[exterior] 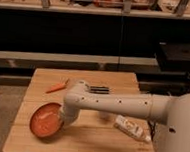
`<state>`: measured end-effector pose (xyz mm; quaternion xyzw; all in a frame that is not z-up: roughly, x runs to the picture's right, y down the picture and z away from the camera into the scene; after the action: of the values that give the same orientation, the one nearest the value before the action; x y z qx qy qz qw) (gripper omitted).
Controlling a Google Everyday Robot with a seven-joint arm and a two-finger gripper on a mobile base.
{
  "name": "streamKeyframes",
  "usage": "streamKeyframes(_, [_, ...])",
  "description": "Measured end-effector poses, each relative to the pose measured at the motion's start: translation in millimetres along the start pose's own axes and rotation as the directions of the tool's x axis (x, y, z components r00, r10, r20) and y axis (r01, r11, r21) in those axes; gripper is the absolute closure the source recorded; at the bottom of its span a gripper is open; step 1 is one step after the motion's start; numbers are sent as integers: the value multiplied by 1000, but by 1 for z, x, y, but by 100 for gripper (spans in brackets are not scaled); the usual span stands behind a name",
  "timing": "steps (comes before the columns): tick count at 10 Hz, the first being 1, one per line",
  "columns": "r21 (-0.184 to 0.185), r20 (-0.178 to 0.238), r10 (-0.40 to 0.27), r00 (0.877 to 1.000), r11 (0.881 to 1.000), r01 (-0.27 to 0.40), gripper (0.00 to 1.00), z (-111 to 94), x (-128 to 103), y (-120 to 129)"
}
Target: Drag the ceramic bowl in a circle
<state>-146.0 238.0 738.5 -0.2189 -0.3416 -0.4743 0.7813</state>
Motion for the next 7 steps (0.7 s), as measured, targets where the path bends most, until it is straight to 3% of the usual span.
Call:
streamKeyframes(3, [-20, 9, -86, 996, 996, 86, 100, 4, -27, -10])
streamKeyframes(7, [-46, 19, -220, 975, 974, 220, 100, 11, -57, -45])
